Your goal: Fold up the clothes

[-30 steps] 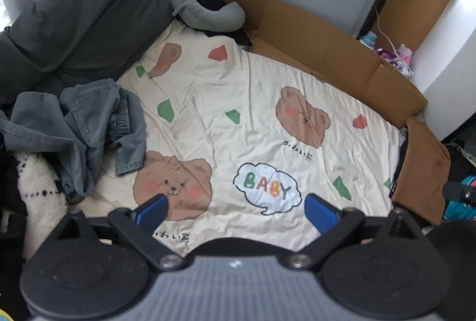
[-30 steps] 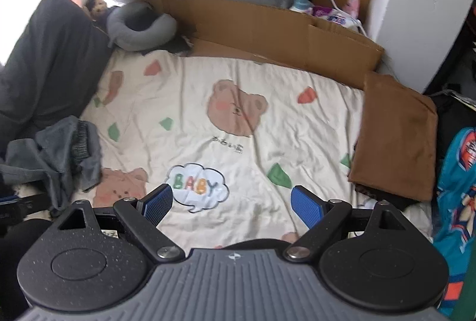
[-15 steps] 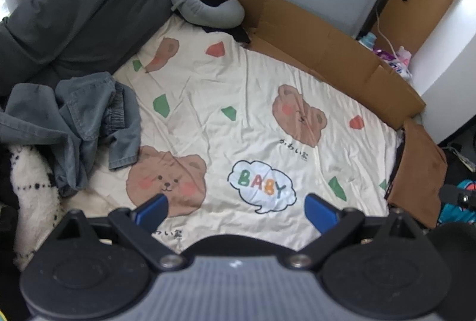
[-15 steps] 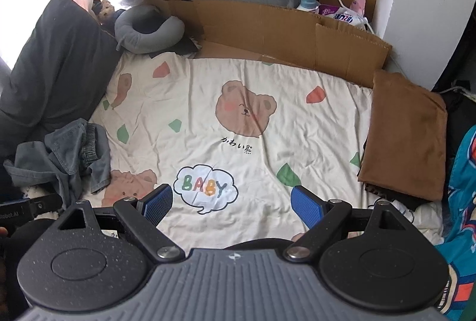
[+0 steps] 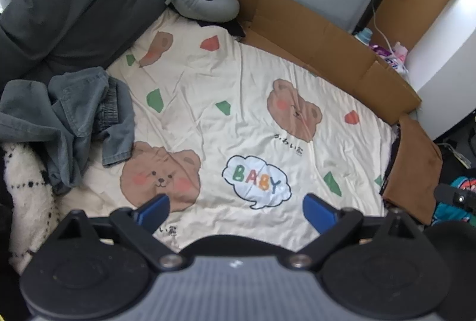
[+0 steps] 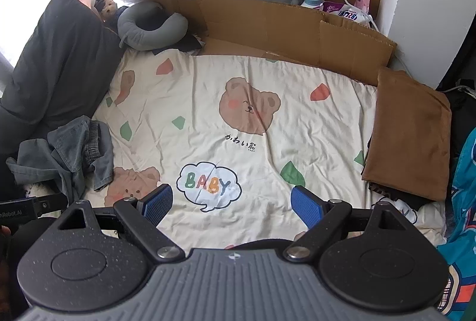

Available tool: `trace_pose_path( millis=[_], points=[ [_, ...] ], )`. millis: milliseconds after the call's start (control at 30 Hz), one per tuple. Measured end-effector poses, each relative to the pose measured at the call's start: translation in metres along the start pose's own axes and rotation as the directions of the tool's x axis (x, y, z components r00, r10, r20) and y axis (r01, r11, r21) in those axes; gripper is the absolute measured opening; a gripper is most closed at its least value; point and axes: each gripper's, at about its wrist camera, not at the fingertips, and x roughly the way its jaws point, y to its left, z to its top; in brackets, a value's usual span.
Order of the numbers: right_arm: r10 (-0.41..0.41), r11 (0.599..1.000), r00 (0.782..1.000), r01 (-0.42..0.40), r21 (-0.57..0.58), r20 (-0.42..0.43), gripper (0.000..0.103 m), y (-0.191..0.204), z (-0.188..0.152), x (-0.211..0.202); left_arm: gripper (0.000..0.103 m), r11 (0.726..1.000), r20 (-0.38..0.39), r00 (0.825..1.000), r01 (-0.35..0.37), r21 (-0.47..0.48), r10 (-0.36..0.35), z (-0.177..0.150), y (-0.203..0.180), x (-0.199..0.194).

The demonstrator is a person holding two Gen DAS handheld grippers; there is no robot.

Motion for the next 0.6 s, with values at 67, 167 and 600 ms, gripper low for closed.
trace_pose_path(
  millis=[67, 167, 600],
  points=[
    [-0.002, 1.000, 1.000, 0.002, -0.005, 0.001, 0.091, 0.0008, -0.0001, -0.0001, 0.097, 1.000, -0.002, 1.000, 0.002, -0.001, -0.002, 0.0003, 0.0003, 0.0006],
    [0.003, 1.000, 1.000, -0.003, -0.001, -0.001, 0.091, -0.0011, 0.0004, 0.0003, 0.096, 1.000, -0.006, 1.000, 0.004, 0.000, -0.004, 0.0007, 0.0005, 0.0016],
    [0.010, 1.000, 1.000, -0.010, 0.000, -0.003, 0.091, -0.0031, 0.0016, 0.0016, 0.093, 1.000, -0.011, 1.000, -0.001, 0.004, 0.001, -0.0003, -0.0024, 0.0019]
  ],
)
